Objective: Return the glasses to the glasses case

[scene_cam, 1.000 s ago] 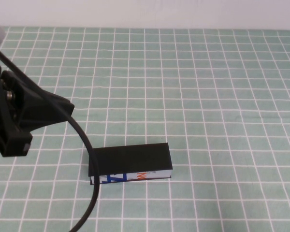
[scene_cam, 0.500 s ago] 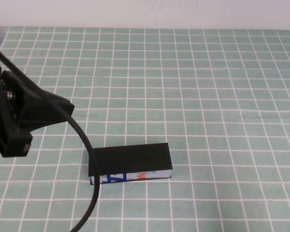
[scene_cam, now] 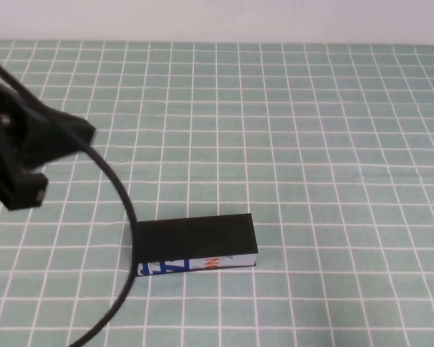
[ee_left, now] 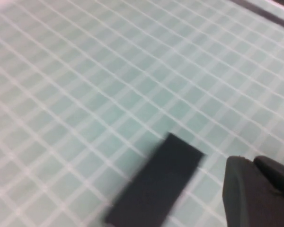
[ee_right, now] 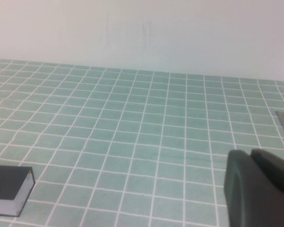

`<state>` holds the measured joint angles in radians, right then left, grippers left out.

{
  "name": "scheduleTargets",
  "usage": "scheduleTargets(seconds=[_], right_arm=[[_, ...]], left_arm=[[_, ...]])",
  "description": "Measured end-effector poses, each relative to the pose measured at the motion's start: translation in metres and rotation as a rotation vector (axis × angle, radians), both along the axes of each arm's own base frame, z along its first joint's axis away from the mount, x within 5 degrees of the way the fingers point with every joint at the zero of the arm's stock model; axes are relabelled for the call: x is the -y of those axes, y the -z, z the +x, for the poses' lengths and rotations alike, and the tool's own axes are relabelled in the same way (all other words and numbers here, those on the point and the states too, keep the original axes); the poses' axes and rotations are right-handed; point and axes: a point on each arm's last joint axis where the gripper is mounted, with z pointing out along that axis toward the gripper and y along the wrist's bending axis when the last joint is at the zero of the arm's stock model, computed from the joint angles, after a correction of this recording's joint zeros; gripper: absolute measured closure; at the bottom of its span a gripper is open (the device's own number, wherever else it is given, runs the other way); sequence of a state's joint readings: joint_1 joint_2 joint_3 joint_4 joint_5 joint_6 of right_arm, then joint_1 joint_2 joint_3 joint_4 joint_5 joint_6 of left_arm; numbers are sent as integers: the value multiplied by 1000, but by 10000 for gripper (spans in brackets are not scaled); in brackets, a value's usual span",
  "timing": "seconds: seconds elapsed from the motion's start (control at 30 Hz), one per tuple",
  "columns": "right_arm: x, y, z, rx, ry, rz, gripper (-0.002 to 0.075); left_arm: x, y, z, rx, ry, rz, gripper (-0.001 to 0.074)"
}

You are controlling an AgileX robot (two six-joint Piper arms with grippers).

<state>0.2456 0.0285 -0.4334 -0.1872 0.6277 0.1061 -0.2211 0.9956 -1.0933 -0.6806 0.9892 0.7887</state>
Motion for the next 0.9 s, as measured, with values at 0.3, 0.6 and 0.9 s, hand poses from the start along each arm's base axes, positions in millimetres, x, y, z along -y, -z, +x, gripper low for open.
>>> scheduleTargets(seconds=[0.3, 0.6, 0.9], right_arm=[[0, 0, 0, 0, 0, 0, 737], [0, 0, 0, 0, 0, 0, 737], [0, 0, 0, 0, 0, 0, 737]], left_arm=[[-28, -2, -50, 241, -170, 49, 737], [-55, 19, -122, 448, -341, -55, 737], [-74, 104, -130, 556, -565, -167, 737]])
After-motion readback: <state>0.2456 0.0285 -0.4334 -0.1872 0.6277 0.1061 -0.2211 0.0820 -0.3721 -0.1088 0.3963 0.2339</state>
